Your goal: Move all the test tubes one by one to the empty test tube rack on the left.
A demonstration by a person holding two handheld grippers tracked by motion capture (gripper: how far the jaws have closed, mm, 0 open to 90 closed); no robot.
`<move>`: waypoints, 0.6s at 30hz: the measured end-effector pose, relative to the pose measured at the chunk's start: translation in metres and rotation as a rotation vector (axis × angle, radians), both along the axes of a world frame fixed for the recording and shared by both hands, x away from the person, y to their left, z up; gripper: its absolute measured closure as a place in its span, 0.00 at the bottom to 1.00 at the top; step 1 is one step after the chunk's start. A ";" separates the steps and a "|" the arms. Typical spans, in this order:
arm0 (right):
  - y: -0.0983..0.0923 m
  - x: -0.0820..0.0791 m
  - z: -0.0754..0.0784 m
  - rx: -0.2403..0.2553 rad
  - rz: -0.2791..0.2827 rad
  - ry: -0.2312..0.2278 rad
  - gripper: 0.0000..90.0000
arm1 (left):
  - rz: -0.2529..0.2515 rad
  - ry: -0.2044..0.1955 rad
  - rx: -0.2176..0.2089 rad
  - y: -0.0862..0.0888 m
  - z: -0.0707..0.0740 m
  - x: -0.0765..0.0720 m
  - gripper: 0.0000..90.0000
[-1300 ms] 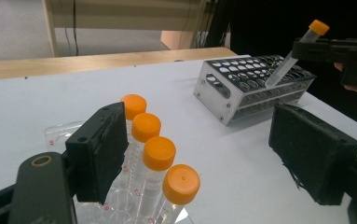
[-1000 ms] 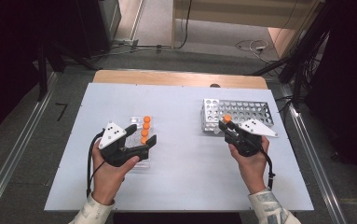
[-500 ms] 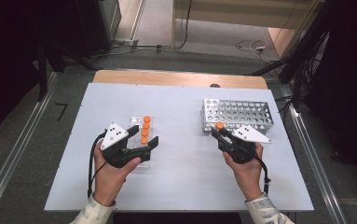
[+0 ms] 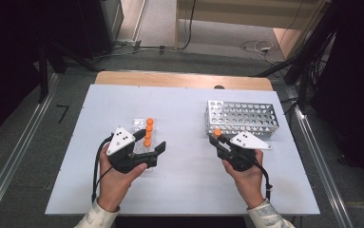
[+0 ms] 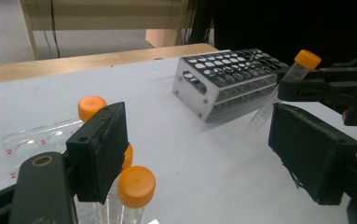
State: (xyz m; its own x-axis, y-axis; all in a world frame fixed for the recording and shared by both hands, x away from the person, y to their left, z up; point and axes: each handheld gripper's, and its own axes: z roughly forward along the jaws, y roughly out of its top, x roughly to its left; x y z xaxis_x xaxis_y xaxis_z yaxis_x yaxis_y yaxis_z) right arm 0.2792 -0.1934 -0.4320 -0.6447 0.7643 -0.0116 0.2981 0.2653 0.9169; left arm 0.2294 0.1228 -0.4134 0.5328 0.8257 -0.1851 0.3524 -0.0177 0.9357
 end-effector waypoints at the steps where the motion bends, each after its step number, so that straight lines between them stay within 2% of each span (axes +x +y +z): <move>1: 0.001 -0.001 -0.001 -0.002 0.005 0.001 0.80 | -0.006 -0.002 -0.001 0.000 0.000 -0.001 0.22; 9: 0.012 -0.007 -0.004 -0.015 0.047 0.006 0.80 | -0.046 -0.048 -0.008 -0.011 0.002 -0.007 0.22; 18: 0.026 -0.016 -0.008 -0.032 0.099 0.019 0.80 | -0.092 -0.049 0.010 -0.025 0.000 -0.011 0.22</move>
